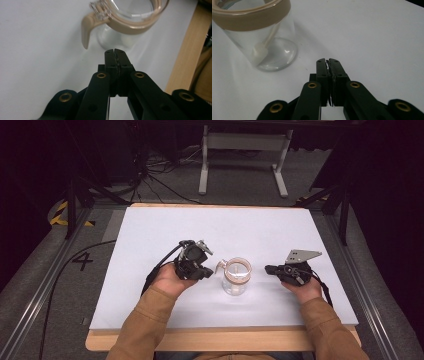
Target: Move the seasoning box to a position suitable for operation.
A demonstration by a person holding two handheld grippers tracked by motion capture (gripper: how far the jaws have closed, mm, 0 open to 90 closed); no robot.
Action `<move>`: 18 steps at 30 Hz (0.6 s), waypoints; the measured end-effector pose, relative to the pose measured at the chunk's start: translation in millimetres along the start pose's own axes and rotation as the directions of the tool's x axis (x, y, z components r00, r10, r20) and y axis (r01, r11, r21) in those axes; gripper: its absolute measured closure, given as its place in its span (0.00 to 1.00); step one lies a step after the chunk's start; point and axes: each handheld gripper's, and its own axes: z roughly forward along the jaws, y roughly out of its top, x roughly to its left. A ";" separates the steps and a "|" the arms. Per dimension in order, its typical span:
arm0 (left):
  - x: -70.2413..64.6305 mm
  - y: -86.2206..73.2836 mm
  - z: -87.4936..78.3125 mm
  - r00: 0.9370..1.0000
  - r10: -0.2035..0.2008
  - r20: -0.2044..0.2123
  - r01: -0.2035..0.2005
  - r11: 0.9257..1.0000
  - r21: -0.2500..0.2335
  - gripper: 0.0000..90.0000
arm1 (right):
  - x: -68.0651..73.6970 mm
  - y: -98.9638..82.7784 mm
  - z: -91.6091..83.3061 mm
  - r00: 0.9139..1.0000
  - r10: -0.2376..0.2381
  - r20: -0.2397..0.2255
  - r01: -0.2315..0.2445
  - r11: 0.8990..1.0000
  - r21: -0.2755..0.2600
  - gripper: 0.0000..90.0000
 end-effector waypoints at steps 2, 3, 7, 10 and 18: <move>4.3 -0.1 5.4 1.000 -0.013 0.028 0.014 1.000 -0.012 0.99 | 2.6 0.0 1.1 1.000 -0.015 -0.016 0.015 1.000 -0.002 0.96; 6.9 -0.1 7.6 0.999 -0.017 0.041 0.017 1.000 -0.015 0.99 | 4.1 -0.1 2.0 1.000 -0.023 -0.016 0.023 1.000 0.003 0.96; 13.3 -0.9 21.0 0.997 -0.035 0.064 0.036 0.999 -0.008 0.99 | 7.5 -1.1 2.9 0.999 -0.032 -0.021 0.032 0.999 0.009 0.96; 17.1 0.2 29.3 0.998 -0.053 0.017 0.052 0.999 0.015 0.99 | 9.4 -2.3 0.6 0.999 -0.044 -0.018 0.045 0.999 0.007 0.96; 28.0 6.3 44.8 0.994 -0.102 0.028 0.100 0.993 0.057 1.00 | 7.7 -11.4 -12.2 0.999 -0.028 0.022 0.028 1.000 0.002 0.96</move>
